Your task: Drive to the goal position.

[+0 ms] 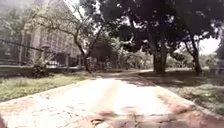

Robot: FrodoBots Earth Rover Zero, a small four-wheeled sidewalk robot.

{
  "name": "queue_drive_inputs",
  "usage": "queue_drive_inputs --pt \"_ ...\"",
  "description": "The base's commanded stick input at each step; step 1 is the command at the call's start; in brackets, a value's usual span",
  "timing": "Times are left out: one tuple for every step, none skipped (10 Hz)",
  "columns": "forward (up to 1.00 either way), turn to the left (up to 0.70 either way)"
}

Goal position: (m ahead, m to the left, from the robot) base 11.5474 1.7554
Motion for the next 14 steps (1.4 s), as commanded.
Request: queue_drive_inputs --pt "0.70 -0.16" --pt "0.70 0.00" --pt "0.70 0.00" --pt "0.70 0.00" --pt "0.70 0.00" --pt "0.70 0.00" --pt "0.70 0.00" --pt "0.70 -0.04" --pt "0.70 -0.22" --pt "0.70 -0.35" --pt "0.70 -0.35" --pt "0.70 -0.31" --pt "0.70 -0.22" --pt "0.70 -0.13"
